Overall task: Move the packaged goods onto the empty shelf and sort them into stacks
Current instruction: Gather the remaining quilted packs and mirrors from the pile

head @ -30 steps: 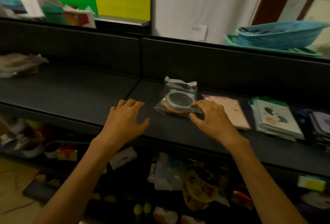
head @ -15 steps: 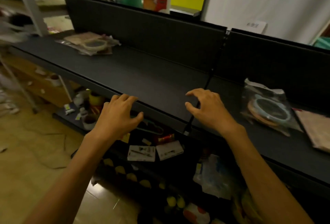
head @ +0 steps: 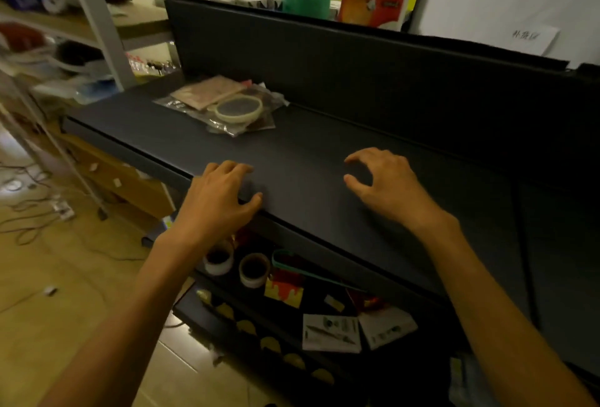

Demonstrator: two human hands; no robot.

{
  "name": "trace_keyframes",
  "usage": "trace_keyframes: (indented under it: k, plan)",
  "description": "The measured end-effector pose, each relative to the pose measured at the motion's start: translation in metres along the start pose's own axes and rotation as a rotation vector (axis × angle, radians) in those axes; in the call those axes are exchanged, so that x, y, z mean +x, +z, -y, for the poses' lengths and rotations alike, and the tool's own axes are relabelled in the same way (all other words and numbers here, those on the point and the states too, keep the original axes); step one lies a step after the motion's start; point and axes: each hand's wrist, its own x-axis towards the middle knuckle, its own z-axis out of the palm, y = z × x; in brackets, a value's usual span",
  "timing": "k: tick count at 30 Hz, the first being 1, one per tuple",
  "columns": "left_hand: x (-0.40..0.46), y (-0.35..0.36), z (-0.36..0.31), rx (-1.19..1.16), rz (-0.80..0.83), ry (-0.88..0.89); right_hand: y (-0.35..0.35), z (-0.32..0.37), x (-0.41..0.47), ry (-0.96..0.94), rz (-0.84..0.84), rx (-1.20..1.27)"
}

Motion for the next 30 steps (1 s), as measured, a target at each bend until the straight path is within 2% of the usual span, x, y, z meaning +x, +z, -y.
trace_keyframes:
  k: [12,18,25,30]
  plan:
    - [0.118,-0.02,0.1,0.006,-0.04,0.061,0.032,0.059,0.107,0.106,0.005,-0.04]
    - [0.175,-0.034,0.171,-0.021,-0.077,0.164,0.055,0.102,0.154,0.216,-0.026,-0.058]
    - [0.235,-0.043,0.23,-0.032,0.002,0.276,0.081,0.151,0.19,0.37,-0.097,-0.071]
    - [0.268,-0.038,0.252,-0.025,0.079,0.27,0.098,0.176,0.208,0.482,-0.161,-0.032]
